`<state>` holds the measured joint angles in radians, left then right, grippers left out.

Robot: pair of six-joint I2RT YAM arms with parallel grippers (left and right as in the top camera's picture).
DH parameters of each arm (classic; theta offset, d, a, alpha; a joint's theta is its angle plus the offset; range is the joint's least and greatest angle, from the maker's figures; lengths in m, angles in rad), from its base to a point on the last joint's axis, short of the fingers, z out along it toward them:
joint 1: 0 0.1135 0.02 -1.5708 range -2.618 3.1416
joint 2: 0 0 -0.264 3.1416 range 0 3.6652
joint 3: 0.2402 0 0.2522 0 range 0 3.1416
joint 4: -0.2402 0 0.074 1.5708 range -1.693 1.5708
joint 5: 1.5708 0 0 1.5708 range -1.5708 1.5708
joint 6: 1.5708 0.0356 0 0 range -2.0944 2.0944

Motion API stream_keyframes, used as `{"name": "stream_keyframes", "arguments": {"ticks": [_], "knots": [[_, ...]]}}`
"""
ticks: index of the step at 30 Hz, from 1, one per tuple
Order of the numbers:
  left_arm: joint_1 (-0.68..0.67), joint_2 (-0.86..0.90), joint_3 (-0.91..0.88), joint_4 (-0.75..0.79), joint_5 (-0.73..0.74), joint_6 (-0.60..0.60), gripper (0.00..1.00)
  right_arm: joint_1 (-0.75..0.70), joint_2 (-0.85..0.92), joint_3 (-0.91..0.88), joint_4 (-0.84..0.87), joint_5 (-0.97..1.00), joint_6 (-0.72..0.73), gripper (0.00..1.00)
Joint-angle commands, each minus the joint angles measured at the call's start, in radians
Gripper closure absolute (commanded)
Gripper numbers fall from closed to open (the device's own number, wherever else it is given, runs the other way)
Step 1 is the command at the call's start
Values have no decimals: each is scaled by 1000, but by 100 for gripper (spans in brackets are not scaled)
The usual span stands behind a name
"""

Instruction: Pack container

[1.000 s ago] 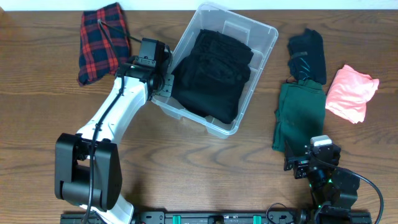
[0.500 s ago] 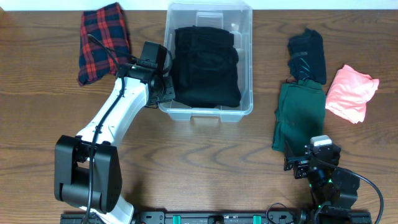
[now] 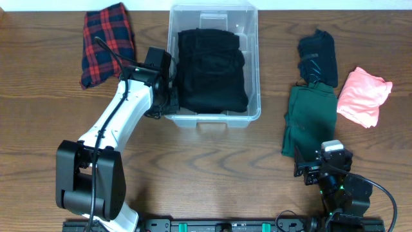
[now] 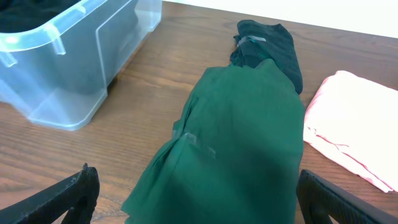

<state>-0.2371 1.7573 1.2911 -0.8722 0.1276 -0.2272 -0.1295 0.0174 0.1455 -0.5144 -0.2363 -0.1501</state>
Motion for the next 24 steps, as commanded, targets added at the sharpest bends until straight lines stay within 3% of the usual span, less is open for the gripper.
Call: {"name": "stream_keyframes", "arguments": {"ticks": [1, 9, 13, 18, 23, 24], "knots": [[5, -40, -2, -31, -5, 105, 75, 6, -3, -3, -1, -7, -1, 1], [5, -130, -2, -47, -4, 107, 71, 6, -3, -3, -1, -7, -1, 1], [5, -209, 12, -40, -4, 103, 48, 6, -3, -3, -1, -7, -1, 1], [21, -343, 79, -26, -28, 100, 28, 6, -3, -3, -1, -7, -1, 1], [108, -462, 94, 60, -122, 100, 2, 6, -3, -3, -1, -7, -1, 1], [143, -476, 94, 86, -119, 95, 2, 6, -3, -3, -1, -7, -1, 1]]}}
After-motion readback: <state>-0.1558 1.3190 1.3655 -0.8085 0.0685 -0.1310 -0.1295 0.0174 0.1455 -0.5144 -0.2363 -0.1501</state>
